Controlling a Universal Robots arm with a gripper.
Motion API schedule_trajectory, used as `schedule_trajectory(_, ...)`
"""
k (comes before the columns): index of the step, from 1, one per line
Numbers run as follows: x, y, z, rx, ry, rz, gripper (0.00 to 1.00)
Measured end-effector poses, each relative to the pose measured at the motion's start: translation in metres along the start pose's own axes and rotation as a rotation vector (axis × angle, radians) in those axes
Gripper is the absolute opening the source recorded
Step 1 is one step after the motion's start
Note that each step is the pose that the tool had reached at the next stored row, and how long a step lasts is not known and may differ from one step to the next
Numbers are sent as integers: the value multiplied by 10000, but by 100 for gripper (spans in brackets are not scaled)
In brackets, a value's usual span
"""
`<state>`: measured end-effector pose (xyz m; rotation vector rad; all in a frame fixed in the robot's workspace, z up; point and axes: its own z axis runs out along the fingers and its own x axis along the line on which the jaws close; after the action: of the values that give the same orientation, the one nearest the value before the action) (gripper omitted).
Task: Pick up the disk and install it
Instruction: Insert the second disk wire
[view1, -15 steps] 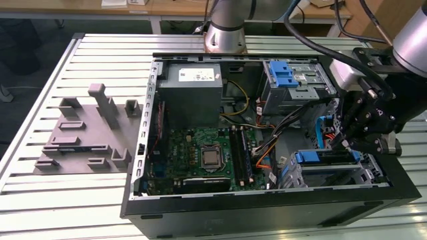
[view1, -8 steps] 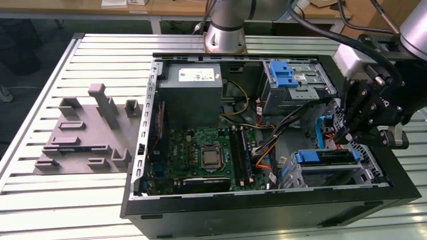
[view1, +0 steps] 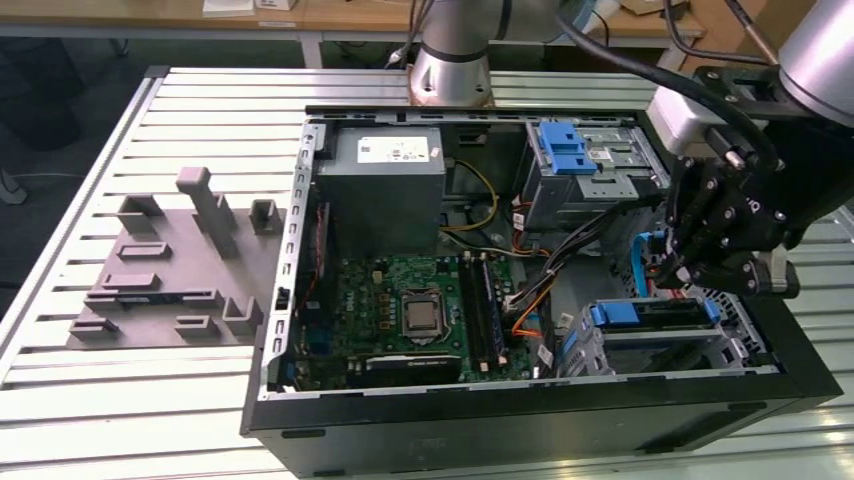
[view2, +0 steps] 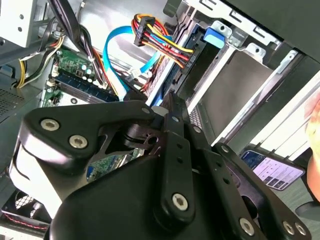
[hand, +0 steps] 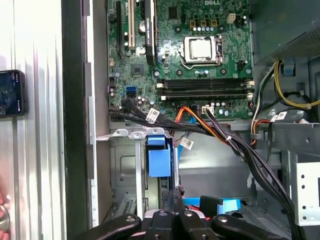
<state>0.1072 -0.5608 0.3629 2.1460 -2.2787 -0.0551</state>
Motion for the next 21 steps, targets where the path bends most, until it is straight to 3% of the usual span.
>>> schedule_trajectory(12, -37, 11, -234, 0, -2, 1, 11)
schedule_trajectory(21, -89, 100, -245, 6, -2, 1, 11)
